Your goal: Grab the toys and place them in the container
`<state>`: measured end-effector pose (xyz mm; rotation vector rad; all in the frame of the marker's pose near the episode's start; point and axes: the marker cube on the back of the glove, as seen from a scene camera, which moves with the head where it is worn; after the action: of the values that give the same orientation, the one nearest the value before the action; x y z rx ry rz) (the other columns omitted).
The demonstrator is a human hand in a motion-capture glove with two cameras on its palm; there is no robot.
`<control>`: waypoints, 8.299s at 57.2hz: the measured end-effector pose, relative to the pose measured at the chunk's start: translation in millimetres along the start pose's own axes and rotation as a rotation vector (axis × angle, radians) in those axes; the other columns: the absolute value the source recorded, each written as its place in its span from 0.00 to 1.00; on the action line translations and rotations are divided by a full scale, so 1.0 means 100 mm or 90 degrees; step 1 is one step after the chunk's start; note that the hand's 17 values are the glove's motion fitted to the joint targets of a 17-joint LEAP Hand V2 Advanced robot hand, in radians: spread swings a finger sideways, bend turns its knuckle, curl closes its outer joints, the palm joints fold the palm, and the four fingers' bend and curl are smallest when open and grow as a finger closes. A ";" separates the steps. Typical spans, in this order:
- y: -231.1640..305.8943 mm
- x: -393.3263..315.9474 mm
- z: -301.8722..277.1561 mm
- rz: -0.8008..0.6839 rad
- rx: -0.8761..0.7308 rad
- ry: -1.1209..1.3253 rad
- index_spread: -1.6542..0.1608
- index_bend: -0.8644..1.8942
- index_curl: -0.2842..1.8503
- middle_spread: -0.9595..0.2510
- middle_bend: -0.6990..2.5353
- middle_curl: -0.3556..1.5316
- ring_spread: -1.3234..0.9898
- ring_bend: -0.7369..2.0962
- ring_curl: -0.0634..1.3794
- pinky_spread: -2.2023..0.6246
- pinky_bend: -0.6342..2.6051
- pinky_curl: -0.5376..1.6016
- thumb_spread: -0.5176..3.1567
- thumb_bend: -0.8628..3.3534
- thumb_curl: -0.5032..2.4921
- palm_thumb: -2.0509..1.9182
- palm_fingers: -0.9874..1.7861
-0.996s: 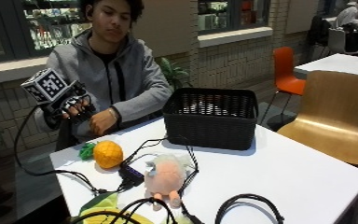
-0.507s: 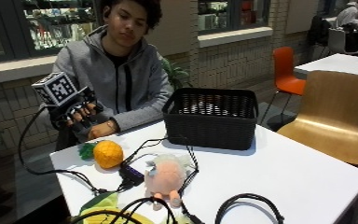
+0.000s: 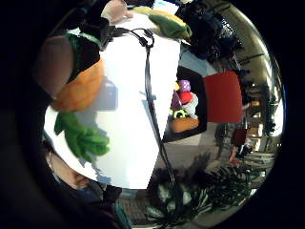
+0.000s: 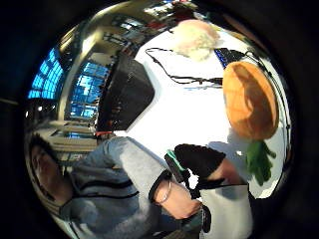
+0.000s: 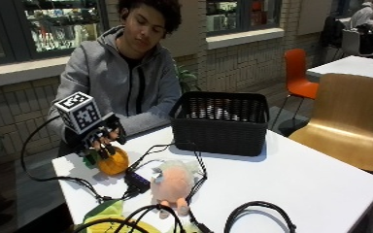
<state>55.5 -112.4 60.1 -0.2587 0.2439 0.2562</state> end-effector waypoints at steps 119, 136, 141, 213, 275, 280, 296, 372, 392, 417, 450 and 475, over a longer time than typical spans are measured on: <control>-1.39 -3.43 -0.22 -0.408 0.013 0.024 0.78 0.47 0.57 0.57 0.35 0.67 0.41 0.58 0.51 0.68 0.58 0.49 0.31 0.24 0.52 0.69 0.40; -1.37 -3.01 -0.55 -0.365 0.070 -0.022 0.74 0.36 0.41 0.76 0.26 0.54 0.51 0.37 0.35 0.78 0.53 0.44 0.47 0.20 0.39 0.56 0.30; -1.47 -2.58 -0.74 -0.301 0.083 -0.006 0.74 0.36 0.38 0.77 0.27 0.52 0.52 0.36 0.34 0.79 0.52 0.43 0.48 0.20 0.37 0.56 0.32; -2.57 -0.55 0.28 0.064 0.019 0.106 0.76 0.45 0.33 0.68 0.33 0.43 0.44 0.51 0.43 0.70 0.53 0.43 0.47 0.28 0.39 0.71 0.54; -2.03 -3.52 -0.56 -0.411 -0.069 0.077 0.72 0.36 0.42 0.79 0.25 0.49 0.51 0.29 0.40 0.78 0.58 0.46 0.46 0.20 0.39 0.61 0.18; -2.02 -3.50 -0.61 -0.404 -0.058 0.072 0.72 0.35 0.37 0.82 0.24 0.45 0.53 0.29 0.34 0.80 0.56 0.45 0.46 0.20 0.37 0.59 0.21; -1.90 -2.14 -1.01 -0.337 0.009 0.124 0.72 0.35 0.31 0.85 0.25 0.39 0.55 0.30 0.27 0.81 0.54 0.42 0.47 0.20 0.33 0.58 0.25; -2.51 0.89 -0.36 0.012 0.134 0.023 0.72 0.41 0.19 0.58 0.46 0.56 0.42 0.75 0.51 0.65 0.61 0.48 0.51 0.27 0.40 0.71 0.60; -1.78 -2.41 -1.25 -0.491 0.253 -0.050 0.71 0.46 0.26 0.52 0.46 0.66 0.41 0.75 0.52 0.64 0.60 0.49 0.44 0.26 0.47 0.71 0.59; -1.99 -3.52 -0.92 -0.427 0.129 0.248 0.74 0.40 0.29 0.67 0.28 0.60 0.49 0.45 0.39 0.73 0.54 0.47 0.46 0.19 0.41 0.56 0.13; -1.10 -1.90 -0.98 -0.400 0.125 0.182 0.75 0.37 0.24 0.80 0.26 0.40 0.52 0.36 0.29 0.78 0.44 0.41 0.50 0.20 0.31 0.53 0.32; 0.65 0.09 -0.60 0.014 0.086 0.066 0.74 0.44 0.31 0.79 0.27 0.38 0.50 0.36 0.30 0.78 0.40 0.40 0.52 0.21 0.29 0.56 0.38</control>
<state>34.1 -67.0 -13.0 -0.1356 0.3647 0.2476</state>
